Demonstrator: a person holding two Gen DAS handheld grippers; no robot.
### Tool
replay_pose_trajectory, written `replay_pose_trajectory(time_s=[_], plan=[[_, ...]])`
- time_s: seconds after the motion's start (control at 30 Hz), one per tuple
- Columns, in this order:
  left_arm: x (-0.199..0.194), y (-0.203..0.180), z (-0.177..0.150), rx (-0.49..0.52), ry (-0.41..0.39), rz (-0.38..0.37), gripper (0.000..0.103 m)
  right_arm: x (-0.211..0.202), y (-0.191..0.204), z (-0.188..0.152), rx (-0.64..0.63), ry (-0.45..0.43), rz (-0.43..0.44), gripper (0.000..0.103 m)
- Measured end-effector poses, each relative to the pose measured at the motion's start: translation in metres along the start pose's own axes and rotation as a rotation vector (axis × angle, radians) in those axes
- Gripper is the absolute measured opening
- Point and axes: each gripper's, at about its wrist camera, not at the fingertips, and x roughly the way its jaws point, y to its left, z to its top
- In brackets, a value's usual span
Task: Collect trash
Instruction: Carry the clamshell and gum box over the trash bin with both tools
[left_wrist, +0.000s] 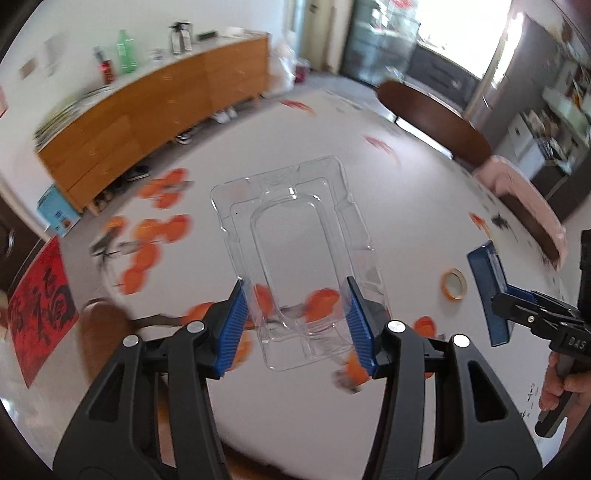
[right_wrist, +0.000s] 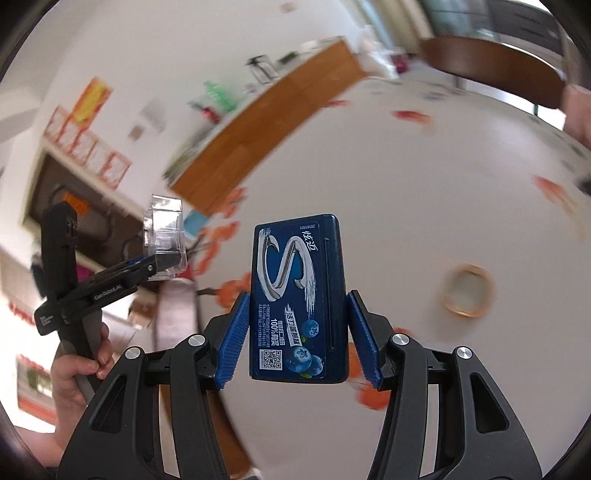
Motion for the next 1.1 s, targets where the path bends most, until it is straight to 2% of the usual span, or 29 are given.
replay_pose_trajectory(time_s=[0.17, 0.3, 0.43, 0.6, 0.83, 0.93, 1.1], plan=[[-0.044, 0.083, -0.028, -0.086, -0.042, 0.087, 0.048, 0.043, 0.09, 0.002, -0.107, 0.046, 0.109, 0.054], [-0.07, 0.151, -0.062, -0.165, -0.055, 0.15, 0.048, 0.087, 0.165, -0.013, -0.183, 0.111, 0.193, 0.054], [-0.088, 0.225, -0.11, -0.253, -0.034, 0.21, 0.048, 0.139, 0.233, -0.039, -0.243, 0.203, 0.25, 0.054], [-0.097, 0.306, -0.177, -0.364, 0.026, 0.27, 0.048, 0.209, 0.313, -0.09, -0.303, 0.332, 0.317, 0.054], [-0.093, 0.387, -0.263, -0.472, 0.134, 0.315, 0.048, 0.292, 0.382, -0.168, -0.351, 0.504, 0.334, 0.054], [-0.085, 0.41, -0.299, -0.504, 0.19, 0.325, 0.048, 0.328, 0.396, -0.198, -0.355, 0.587, 0.331, 0.054], [-0.067, 0.436, -0.345, -0.551, 0.249, 0.305, 0.048, 0.375, 0.4, -0.237, -0.341, 0.692, 0.267, 0.054]])
